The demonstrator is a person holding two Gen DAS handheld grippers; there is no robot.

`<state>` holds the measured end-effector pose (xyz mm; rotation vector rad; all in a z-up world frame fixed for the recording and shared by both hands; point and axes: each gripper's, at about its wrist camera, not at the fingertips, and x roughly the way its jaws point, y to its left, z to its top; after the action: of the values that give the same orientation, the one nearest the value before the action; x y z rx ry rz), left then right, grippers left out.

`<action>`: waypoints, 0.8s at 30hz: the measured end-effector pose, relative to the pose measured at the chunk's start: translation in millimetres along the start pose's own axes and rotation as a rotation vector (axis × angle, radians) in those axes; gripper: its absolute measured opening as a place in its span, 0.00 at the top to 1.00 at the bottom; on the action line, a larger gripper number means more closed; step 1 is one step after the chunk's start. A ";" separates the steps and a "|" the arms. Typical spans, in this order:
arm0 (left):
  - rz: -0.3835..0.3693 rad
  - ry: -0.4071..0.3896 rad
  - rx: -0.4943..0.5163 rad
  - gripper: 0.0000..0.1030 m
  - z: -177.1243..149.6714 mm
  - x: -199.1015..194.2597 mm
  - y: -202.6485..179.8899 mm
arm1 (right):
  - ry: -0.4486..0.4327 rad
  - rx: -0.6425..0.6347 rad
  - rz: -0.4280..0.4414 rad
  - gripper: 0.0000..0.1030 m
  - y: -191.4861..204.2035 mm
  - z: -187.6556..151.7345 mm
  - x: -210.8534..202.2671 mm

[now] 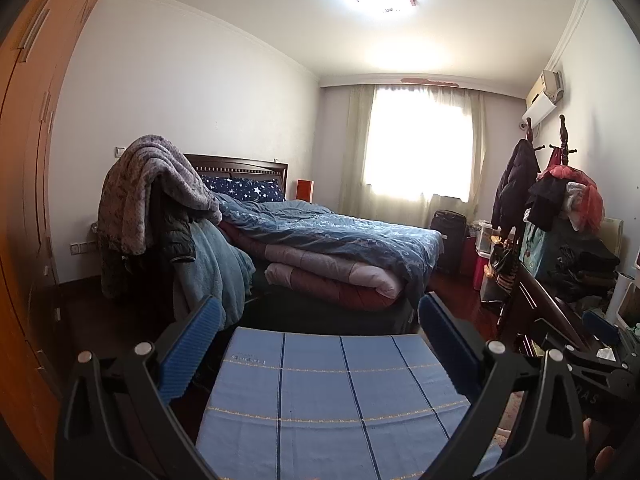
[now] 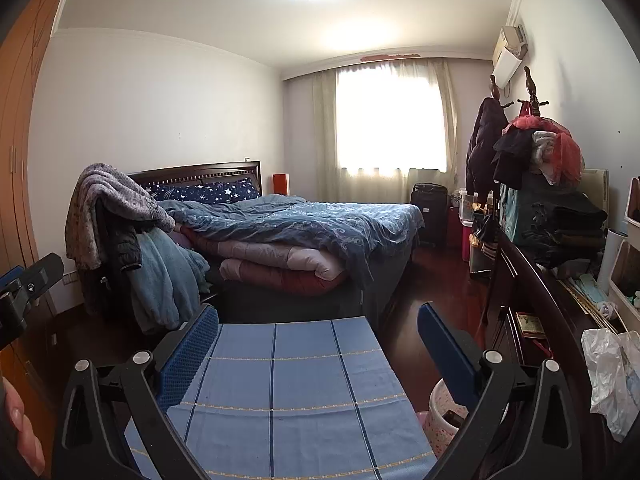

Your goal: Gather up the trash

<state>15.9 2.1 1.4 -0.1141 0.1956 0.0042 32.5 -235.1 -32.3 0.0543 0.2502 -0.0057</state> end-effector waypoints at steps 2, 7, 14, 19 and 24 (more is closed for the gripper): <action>0.001 0.001 0.000 0.03 0.0 0.8 0.2 | 0.001 -0.001 -0.002 0.04 -0.7 -0.4 0.0; -0.005 0.007 -0.002 0.03 -1.2 3.7 1.0 | 0.010 -0.004 0.000 0.04 -1.9 -3.9 2.0; -0.022 0.007 0.003 0.03 -6.6 13.9 -0.6 | 0.033 -0.011 0.001 0.04 -4.6 -10.8 10.1; 0.002 -0.026 0.035 0.03 -11.2 17.1 -5.9 | 0.054 -0.020 -0.001 0.04 -4.3 -13.4 17.4; -0.022 -0.005 0.016 0.03 -11.5 24.3 -3.2 | 0.075 -0.028 -0.001 0.04 -2.7 -13.2 26.1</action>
<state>37.6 -2.6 -14.2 -0.1001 0.1895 -0.0187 54.5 -237.0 -51.7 0.0266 0.3255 -0.0013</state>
